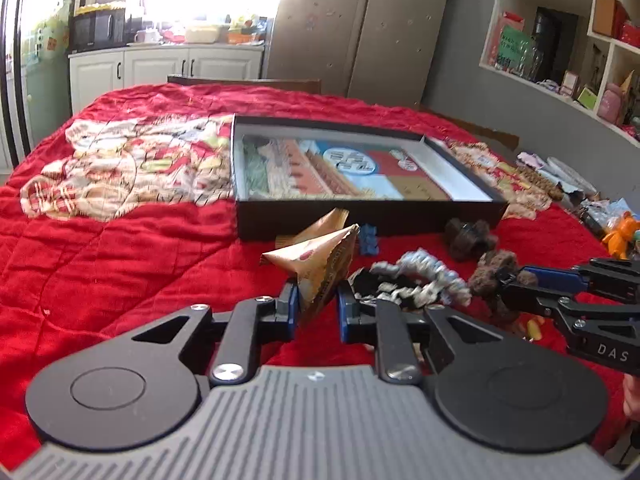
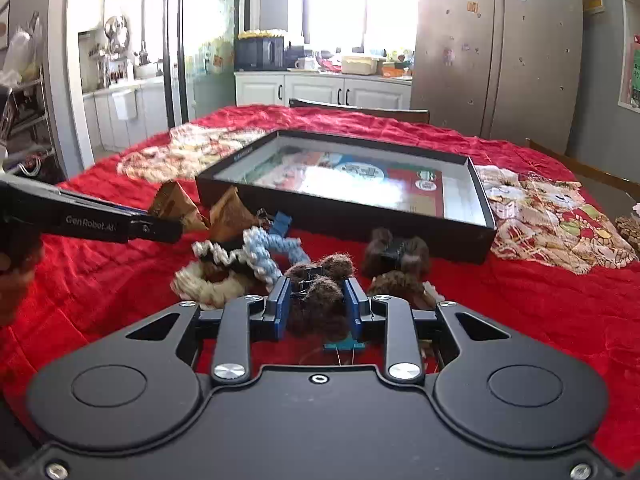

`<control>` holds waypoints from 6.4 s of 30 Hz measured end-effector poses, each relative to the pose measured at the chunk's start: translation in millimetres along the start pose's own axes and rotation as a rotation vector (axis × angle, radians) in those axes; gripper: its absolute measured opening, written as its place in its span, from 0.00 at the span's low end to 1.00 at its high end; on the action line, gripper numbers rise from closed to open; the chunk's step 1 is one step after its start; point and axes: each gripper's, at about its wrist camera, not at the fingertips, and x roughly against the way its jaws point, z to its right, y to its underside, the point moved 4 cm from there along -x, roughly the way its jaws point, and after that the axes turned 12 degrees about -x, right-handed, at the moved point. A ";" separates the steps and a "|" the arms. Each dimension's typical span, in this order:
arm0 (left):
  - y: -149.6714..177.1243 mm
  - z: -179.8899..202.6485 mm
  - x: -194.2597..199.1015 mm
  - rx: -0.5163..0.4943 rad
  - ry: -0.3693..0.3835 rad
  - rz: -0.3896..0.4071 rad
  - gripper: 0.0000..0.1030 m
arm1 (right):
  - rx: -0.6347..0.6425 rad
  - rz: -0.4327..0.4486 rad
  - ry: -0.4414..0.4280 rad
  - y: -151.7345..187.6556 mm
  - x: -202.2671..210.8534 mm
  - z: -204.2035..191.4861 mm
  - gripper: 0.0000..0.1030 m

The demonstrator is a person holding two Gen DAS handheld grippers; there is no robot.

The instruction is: Organize objects

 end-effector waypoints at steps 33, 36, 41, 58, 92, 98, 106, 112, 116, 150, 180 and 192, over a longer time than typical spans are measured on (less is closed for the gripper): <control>-117.0 -33.5 -146.7 -0.011 -0.060 -0.006 0.22 | -0.085 0.063 0.091 -131.3 -168.8 60.4 0.27; -117.8 -36.1 -160.5 -0.011 -0.068 -0.025 0.22 | -0.080 0.052 0.102 -135.6 -185.6 65.1 0.27; -121.9 -36.0 -173.3 -0.025 -0.082 -0.039 0.22 | -0.095 0.037 0.111 -144.3 -204.6 71.6 0.27; -122.5 -31.3 -200.5 -0.059 -0.098 -0.111 0.24 | -0.074 -0.045 0.164 -142.1 -235.6 85.3 0.27; -113.7 -11.5 -82.5 -0.143 -0.073 0.002 0.79 | -0.090 0.015 0.106 -122.1 -99.5 84.1 0.44; -90.7 -0.7 -57.5 -0.193 -0.013 -0.004 0.79 | -0.011 0.005 0.099 -96.4 -65.3 63.4 0.39; -59.4 14.0 -22.0 -0.281 0.051 0.038 0.79 | -0.018 -0.038 0.042 -50.7 -31.9 45.4 0.32; -38.6 23.5 -7.7 -0.372 0.097 0.050 0.73 | -0.012 -0.056 0.017 -20.8 -9.3 37.2 0.27; -27.3 27.9 -6.3 -0.397 0.155 0.034 0.58 | -0.023 -0.081 -0.010 -6.0 -0.1 33.4 0.23; -2.6 57.7 -31.6 -0.614 0.298 -0.025 0.21 | -0.002 -0.145 -0.026 18.5 -36.8 17.6 0.11; -54.7 36.0 3.3 -0.419 0.321 0.111 0.10 | 0.002 -0.017 -0.040 -24.4 -12.9 18.3 0.10; -99.6 27.0 -7.9 -0.359 0.254 0.201 0.10 | 0.015 0.140 0.007 -83.6 -23.9 34.3 0.10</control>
